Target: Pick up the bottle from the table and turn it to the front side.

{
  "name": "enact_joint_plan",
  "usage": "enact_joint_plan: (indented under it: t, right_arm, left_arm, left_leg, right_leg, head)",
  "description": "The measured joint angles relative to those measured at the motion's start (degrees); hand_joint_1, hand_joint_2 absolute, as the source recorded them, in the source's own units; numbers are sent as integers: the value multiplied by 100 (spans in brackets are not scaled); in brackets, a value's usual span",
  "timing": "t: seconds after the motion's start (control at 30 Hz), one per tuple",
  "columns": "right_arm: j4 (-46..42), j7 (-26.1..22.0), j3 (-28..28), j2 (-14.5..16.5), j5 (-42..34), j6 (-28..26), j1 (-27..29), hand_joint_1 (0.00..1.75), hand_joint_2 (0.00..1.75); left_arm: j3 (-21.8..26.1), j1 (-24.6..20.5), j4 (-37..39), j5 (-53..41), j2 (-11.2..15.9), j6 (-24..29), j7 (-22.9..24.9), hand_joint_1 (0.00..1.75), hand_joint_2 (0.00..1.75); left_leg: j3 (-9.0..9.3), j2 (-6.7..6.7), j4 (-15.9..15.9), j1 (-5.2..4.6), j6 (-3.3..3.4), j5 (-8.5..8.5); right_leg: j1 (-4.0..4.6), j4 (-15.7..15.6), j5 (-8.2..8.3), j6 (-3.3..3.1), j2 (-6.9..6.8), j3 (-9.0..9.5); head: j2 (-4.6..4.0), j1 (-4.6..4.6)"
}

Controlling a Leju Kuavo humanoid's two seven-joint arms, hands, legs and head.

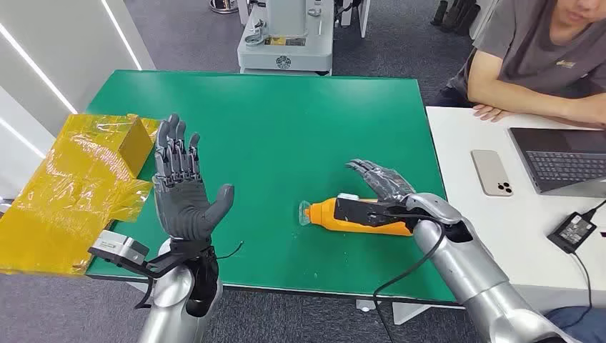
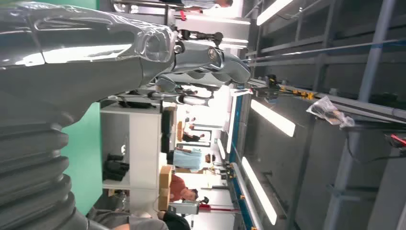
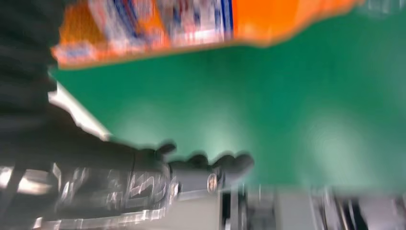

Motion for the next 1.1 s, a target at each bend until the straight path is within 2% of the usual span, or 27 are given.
enact_joint_plan:
  t: [0.27, 0.47, 0.8, 1.1]
  right_arm:
    - [935, -123, 522, -9, -435, 177, -345, 0, 175]
    - [1316, 102, 857, -130, -359, 64, -336, 0, 175]
    - [1414, 462, 1147, -404, -226, -232, -265, 0, 175]
    - [1312, 606, 1259, -692, -136, -229, -237, 0, 175]
  left_arm:
    - [-90, -78, 14, 58, 0, 35, 73, 0, 175]
    - [-139, -89, 15, 72, -2, 43, 132, 0, 175]
    - [-229, -89, 25, 80, -1, 31, 176, 0, 175]
    - [-232, -88, 31, 99, 2, 47, 182, 0, 175]
  left_leg:
    - [-1, -4, 0, 0, 1, -1]
    - [0, -3, 1, 0, 2, -2]
    - [22, -3, 3, 1, 5, -4]
    - [36, -1, 11, 1, 11, -7]
  right_leg:
    - [0, -4, -2, 3, -3, 0]
    - [0, -7, -2, 3, -3, 0]
    - [1, -14, -4, 6, -4, 27]
    - [1, -18, 1, 15, -2, 49]
  head:
    - [0, 3]
    - [0, 3]
    - [0, 3]
    - [0, 3]
